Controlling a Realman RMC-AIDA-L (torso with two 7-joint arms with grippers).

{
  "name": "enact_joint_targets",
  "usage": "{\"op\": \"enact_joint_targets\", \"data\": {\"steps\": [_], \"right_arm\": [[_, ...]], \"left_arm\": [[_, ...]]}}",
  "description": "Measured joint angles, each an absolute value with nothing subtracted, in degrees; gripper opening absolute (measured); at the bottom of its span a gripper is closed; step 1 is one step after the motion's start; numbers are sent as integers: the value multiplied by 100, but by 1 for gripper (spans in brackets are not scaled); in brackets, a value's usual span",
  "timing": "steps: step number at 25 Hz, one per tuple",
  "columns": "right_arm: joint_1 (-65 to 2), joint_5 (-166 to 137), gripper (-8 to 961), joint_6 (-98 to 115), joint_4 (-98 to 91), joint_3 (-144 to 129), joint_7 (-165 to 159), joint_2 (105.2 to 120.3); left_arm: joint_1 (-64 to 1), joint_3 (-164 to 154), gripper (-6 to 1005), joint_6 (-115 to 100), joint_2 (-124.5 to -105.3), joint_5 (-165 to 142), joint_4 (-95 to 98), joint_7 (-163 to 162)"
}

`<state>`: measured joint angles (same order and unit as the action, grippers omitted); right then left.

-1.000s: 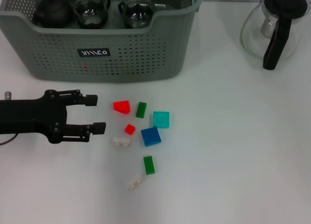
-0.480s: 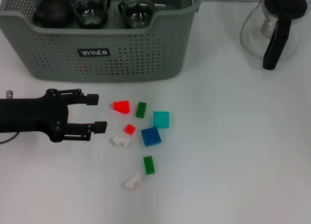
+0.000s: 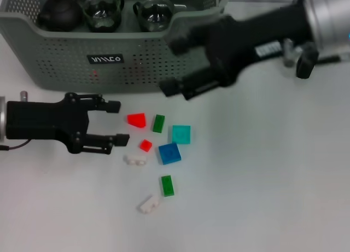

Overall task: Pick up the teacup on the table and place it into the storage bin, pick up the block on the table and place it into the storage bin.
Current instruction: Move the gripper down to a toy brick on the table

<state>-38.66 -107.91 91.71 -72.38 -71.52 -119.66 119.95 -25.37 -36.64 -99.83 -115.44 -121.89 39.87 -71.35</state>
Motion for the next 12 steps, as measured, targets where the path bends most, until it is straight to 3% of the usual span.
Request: {"op": "enact_joint_targets", "data": {"steps": [4,12], "right_arm": [[-3531,-10806,945,9232,-7053,-7120,-11986,12002],[-3596,-10893,945,9114,-6174,-6888,-11545,12000]], "left_arm": [[-2616,-3930,797,-9979,-11559,-12450,4233,-7218],[-2764,-4727,798,-9986,-11976,-13599,5408,-8101]]}}
